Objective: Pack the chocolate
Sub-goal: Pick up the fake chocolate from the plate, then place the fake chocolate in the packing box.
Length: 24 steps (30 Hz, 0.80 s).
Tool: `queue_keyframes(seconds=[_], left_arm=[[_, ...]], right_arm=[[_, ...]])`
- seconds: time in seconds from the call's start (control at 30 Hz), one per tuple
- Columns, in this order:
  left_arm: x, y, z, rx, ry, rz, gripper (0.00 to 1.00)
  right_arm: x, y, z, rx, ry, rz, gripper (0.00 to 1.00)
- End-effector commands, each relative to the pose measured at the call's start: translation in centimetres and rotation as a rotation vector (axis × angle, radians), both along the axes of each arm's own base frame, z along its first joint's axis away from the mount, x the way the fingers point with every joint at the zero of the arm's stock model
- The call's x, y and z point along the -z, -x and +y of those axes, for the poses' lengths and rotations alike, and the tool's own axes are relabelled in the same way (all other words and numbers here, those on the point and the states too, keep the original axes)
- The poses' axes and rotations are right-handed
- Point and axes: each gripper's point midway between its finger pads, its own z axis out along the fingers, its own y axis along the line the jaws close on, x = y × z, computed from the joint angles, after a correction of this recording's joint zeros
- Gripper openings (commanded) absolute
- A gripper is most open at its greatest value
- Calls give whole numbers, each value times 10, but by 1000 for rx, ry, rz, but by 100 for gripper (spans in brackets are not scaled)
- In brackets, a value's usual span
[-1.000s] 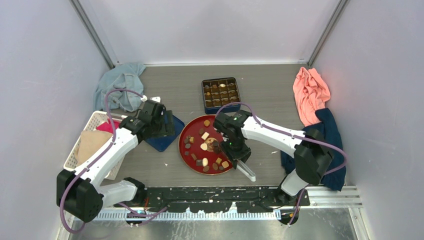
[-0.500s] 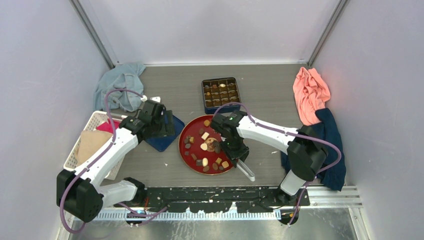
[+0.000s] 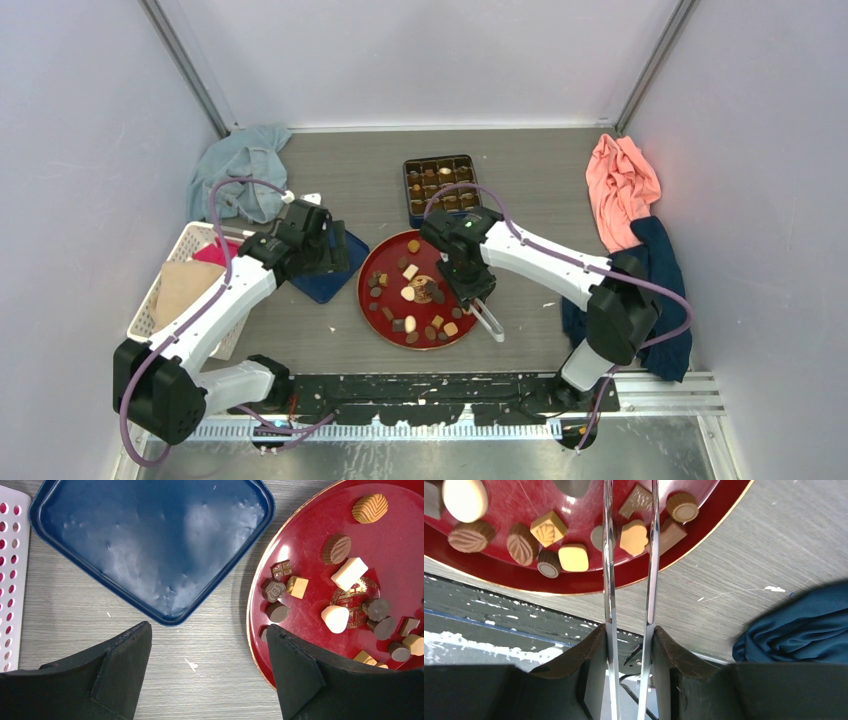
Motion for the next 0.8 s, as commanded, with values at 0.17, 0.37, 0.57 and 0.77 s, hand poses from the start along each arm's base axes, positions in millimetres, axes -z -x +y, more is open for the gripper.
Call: queue_keyframes(seconds=[0.17,0.37,0.57,0.77], left_arm=[[-8,-9,-5,0,32,-46,85],[-9,-7,-2,-7,23,-48,85],[-9,-8,0,-14,18,-53,85],[-11,-6,2,-19,11,-52,85]], right_arm=[[-61,-68,7,132,-152,-213,19],[-76,-117,14,179,-198,-252,21],[-67,-165,28,170,-212,-265,21],[-63,-212,42,211,-286,-295,21]])
